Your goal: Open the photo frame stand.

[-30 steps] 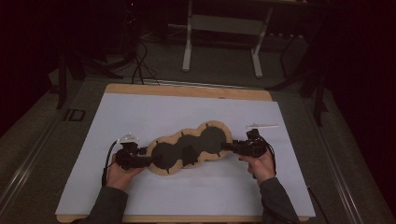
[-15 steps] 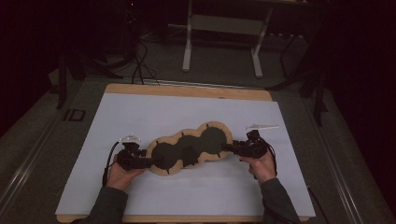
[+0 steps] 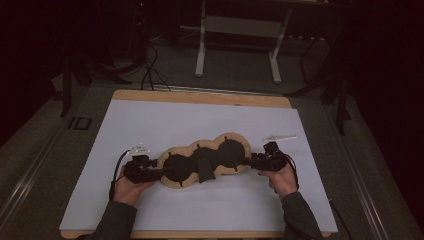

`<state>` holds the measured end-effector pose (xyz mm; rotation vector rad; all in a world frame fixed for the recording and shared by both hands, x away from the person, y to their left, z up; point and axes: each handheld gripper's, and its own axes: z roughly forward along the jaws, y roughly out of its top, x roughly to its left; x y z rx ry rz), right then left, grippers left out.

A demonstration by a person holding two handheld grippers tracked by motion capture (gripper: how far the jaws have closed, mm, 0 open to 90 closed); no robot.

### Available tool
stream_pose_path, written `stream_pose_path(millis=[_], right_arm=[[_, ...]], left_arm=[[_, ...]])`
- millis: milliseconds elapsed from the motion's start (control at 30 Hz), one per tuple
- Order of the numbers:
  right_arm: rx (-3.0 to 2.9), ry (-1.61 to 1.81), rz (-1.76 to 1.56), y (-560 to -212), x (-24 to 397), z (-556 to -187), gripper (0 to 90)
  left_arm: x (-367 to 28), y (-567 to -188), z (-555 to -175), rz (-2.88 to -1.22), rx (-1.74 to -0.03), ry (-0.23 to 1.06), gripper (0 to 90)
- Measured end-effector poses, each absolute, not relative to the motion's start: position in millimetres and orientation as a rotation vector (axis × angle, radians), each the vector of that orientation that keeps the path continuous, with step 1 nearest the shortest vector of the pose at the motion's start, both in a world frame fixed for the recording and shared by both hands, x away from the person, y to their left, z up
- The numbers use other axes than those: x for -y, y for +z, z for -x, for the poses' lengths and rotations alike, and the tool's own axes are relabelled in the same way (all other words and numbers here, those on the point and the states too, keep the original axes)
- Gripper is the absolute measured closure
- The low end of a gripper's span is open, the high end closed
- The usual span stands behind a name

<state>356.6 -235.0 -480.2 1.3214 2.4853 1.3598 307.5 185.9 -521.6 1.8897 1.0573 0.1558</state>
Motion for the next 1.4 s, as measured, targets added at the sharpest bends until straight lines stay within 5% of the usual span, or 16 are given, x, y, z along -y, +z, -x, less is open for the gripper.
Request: stream_pose_path(millis=[1400], right_arm=[[-2.476,1.166,-1.323,-510.4,232.5,-358.6,36.1]], left_arm=[[-165.6,-498.3,-296.0,-1.92,-0.905,0.459,60.0]])
